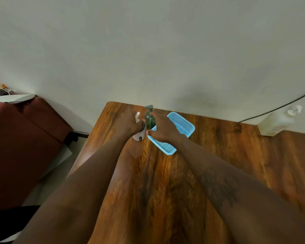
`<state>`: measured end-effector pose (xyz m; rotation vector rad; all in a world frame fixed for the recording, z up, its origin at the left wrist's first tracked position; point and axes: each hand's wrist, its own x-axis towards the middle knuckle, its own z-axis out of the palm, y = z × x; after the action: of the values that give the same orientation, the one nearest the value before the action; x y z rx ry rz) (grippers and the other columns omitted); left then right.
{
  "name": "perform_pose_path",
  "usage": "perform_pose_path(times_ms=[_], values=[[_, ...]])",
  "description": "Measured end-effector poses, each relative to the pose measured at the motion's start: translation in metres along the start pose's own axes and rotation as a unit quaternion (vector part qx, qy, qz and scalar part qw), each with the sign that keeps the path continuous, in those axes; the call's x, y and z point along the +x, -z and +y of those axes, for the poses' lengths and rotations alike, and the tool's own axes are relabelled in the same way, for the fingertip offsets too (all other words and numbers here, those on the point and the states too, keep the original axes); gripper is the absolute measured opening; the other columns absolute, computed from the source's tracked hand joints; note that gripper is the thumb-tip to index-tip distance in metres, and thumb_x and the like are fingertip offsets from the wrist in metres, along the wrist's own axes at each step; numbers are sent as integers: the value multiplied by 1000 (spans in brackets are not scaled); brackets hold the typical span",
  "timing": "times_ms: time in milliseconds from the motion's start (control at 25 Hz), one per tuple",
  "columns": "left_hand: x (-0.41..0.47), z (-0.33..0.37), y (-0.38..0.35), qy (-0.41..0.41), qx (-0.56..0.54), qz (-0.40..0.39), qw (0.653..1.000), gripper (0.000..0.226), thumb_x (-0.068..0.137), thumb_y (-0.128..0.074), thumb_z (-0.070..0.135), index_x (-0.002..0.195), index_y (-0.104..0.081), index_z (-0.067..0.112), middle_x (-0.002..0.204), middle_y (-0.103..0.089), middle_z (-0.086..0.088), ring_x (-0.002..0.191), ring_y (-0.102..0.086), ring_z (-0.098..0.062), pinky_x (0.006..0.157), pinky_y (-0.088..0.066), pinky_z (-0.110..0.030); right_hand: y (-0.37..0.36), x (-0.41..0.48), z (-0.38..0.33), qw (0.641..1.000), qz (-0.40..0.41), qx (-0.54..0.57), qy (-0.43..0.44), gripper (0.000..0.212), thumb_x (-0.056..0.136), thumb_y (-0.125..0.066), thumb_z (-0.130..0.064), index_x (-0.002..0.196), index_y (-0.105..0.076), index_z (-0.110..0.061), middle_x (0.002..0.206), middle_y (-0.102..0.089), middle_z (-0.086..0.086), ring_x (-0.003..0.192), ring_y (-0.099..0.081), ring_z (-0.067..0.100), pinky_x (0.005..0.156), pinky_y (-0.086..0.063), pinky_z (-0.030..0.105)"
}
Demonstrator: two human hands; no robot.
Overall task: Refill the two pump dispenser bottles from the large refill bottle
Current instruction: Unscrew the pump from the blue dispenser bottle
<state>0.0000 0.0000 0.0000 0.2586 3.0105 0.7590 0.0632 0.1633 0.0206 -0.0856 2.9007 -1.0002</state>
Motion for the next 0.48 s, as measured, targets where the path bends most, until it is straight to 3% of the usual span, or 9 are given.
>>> perform_pose_path(times_ms=[240,360,480], values=[[-1,7,5,74,20,6,997,12,80,-76,15,90,-73,9,80,-67,-3,68,-61,-14,50,-38,-21,-4,-1,2,1000,-4,-14,-4,69,83,-79,-25,142,-43,-19,140,-57,5,120,-60,27,94,-54,43],[-7,18,24,22,24,16,999,10,78,-75,18,79,-69,10,76,-68,-5,65,-61,-17,54,-45,-25,-3,-3,0,1000,0,-14,3,70,82,-80,-27,141,-43,-19,139,-58,5,121,-59,27,94,-53,41],[-12,43,49,-43,21,35,998,16,76,-71,22,83,-74,9,73,-70,-4,64,-64,-20,60,-59,-35,1,-12,-5,1000,14,13,19,65,82,-80,-30,137,-48,-20,135,-61,4,119,-59,25,93,-53,40]])
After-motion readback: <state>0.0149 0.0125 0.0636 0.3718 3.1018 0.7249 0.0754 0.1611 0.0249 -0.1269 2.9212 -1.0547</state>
